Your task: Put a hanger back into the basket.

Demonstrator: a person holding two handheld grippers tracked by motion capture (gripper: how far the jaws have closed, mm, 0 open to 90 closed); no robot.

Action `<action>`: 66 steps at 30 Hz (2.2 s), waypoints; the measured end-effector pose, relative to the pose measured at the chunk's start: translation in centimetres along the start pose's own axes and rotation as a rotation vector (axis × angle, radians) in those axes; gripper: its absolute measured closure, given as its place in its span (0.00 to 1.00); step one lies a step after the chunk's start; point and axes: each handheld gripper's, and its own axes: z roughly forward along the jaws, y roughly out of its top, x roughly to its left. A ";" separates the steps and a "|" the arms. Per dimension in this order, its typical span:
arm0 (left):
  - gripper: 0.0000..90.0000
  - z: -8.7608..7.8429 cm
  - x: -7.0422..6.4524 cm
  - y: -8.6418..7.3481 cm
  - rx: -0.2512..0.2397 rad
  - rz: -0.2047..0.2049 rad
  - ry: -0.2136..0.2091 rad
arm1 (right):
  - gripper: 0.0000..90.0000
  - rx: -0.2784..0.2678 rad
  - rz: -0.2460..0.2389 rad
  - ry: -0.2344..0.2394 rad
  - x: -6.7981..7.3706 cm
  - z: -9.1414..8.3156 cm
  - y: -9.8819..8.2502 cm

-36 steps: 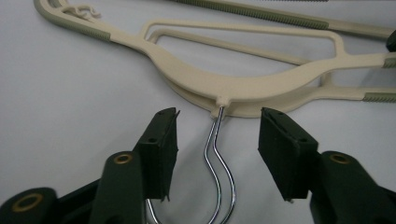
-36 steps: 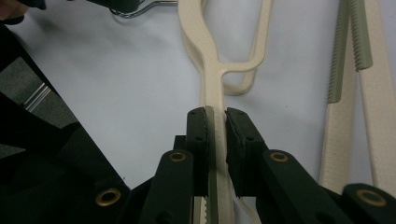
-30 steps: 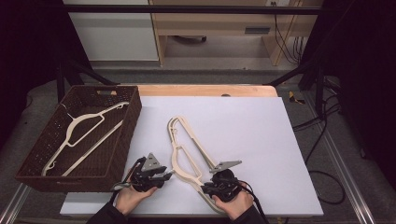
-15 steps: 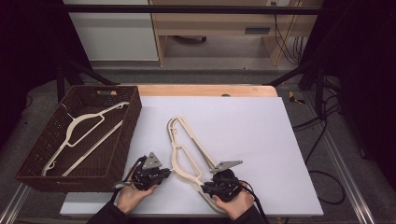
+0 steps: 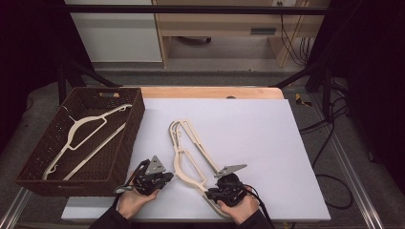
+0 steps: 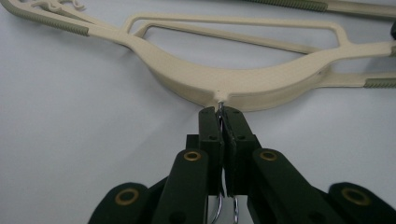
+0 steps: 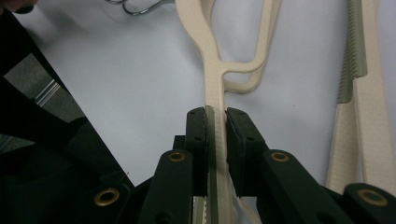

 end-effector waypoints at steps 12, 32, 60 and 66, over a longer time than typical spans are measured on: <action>0.97 -0.8 -0.4 0.6 0.031 -0.036 0.002 | 0.79 0.007 -0.034 -0.006 0.1 0.6 -0.3; 0.97 -0.9 -0.5 0.6 0.036 -0.069 -0.009 | 0.43 -0.142 -0.335 -0.135 3.8 5.0 3.7; 0.66 -4.1 0.3 0.9 -0.174 -0.111 -0.013 | 0.84 -0.107 -0.439 -0.224 3.7 4.9 3.9; 0.44 -6.4 0.9 1.0 -0.315 -0.108 0.030 | 0.85 -0.129 -0.424 -0.212 3.2 3.7 4.0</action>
